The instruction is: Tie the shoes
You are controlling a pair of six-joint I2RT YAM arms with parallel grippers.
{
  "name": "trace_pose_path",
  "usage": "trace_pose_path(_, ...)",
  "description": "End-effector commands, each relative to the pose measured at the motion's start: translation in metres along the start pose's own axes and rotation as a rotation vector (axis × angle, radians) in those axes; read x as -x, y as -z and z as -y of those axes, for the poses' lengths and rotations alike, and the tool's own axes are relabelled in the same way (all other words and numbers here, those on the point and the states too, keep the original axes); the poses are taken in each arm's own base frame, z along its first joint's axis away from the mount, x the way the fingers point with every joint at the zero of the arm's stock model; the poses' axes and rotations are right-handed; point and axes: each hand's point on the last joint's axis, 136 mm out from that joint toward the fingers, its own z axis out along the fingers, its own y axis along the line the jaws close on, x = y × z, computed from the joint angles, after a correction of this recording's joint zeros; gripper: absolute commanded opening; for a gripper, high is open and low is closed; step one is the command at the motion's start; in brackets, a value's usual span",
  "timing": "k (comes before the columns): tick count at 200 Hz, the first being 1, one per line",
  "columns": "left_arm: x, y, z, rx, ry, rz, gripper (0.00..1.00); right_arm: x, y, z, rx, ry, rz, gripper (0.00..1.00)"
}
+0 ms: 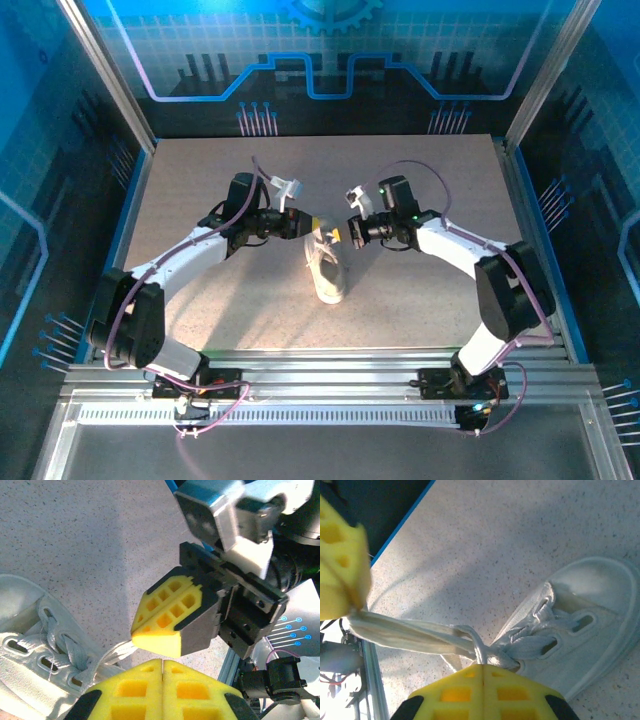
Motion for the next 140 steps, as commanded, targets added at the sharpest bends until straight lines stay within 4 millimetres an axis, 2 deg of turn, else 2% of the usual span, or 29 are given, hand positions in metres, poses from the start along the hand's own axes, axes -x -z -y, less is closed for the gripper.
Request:
trace_pose_path(1, 0.000, 0.001, 0.009, -0.019, -0.011, -0.005, 0.00, 0.011, 0.008, -0.014, 0.028, 0.106, 0.063, 0.04)
trace_pose_path(48, -0.002, -0.001, 0.005, -0.019, 0.006, -0.011, 0.00, -0.027, -0.003, -0.027, 0.066, 0.275, -0.030, 0.06)
trace_pose_path(76, -0.003, -0.002, 0.005, -0.023, 0.010, -0.011, 0.00, -0.036, -0.007, -0.033, 0.087, 0.346, -0.067, 0.09)
trace_pose_path(92, -0.003, -0.002, 0.005, -0.023, 0.012, -0.013, 0.00, -0.035, -0.008, -0.035, 0.099, 0.358, -0.070, 0.15)
trace_pose_path(102, -0.004, -0.002, 0.005, -0.022, 0.013, -0.014, 0.00, -0.034, -0.008, -0.035, 0.098, 0.364, -0.078, 0.27)
trace_pose_path(118, -0.004, -0.002, 0.005, -0.022, 0.013, -0.015, 0.00, -0.035, -0.010, -0.032, 0.091, 0.369, -0.105, 0.38)
trace_pose_path(140, -0.004, -0.002, 0.006, -0.024, 0.013, -0.015, 0.00, -0.036, -0.014, -0.025, 0.076, 0.367, -0.145, 0.44)
